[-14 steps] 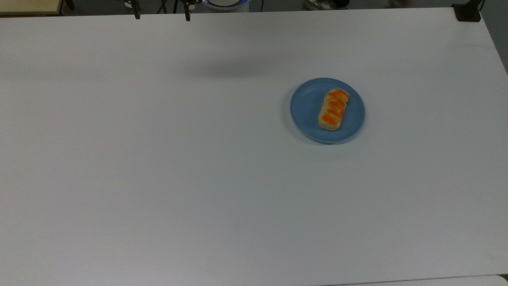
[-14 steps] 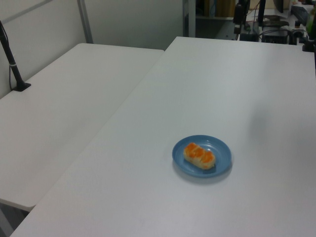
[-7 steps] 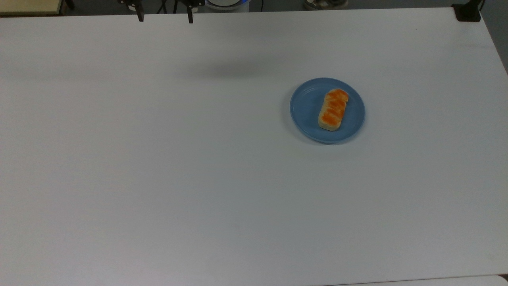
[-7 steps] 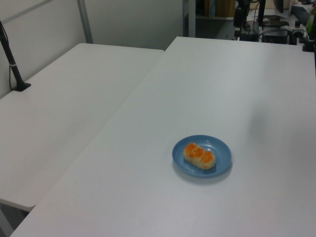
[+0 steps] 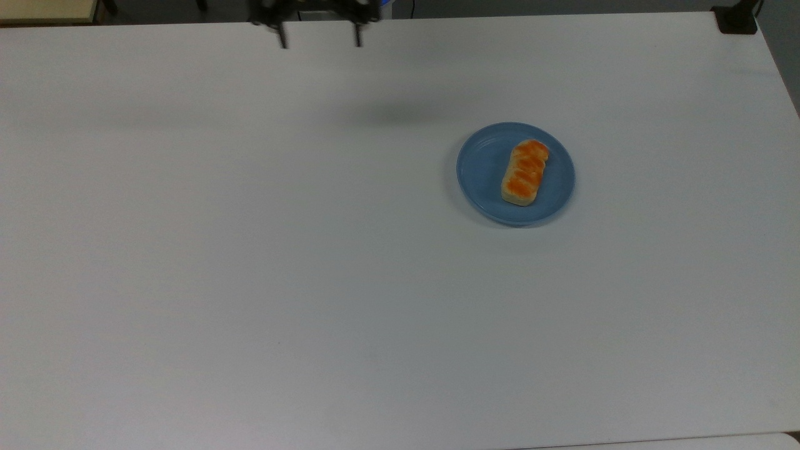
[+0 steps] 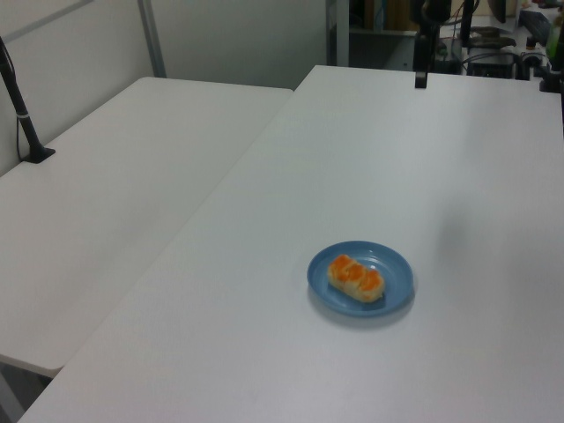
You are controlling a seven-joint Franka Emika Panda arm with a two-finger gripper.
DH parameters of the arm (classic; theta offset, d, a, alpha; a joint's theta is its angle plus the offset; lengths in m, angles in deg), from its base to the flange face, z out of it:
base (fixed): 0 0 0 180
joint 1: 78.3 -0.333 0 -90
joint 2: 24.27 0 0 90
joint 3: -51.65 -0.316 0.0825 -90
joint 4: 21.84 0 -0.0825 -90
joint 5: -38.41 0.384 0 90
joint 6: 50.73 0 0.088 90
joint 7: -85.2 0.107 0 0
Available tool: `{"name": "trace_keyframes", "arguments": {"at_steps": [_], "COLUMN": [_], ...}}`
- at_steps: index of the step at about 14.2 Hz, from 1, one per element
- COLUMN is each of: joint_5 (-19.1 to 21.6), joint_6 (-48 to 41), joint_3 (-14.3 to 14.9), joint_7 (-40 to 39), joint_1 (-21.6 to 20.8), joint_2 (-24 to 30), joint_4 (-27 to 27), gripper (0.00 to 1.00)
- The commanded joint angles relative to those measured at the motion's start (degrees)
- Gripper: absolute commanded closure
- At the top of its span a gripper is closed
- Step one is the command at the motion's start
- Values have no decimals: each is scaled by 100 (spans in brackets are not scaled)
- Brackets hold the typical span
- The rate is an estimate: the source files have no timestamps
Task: Put the bread on the table
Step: 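Move the open gripper over the bread on the blue plate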
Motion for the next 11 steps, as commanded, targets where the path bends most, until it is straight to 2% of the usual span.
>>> {"name": "trace_keyframes", "arguments": {"at_steps": [1, 3, 5, 7, 11], "joint_5": [403, 561, 571, 518, 396], "joint_6": [778, 1157, 1665, 2168, 2774], "joint_3": [-739, -1074, -1242, -1242, -1242], "joint_7": [1431, 2064, 2776, 3612, 4289], "joint_1": [-68, -77, -339, -709, -1227], "joint_2": [-19, -334, -660, -1055, -1714], "joint_4": [-444, -419, -410, -419, -410], "gripper": [0, 0, 0, 0, 2]}}
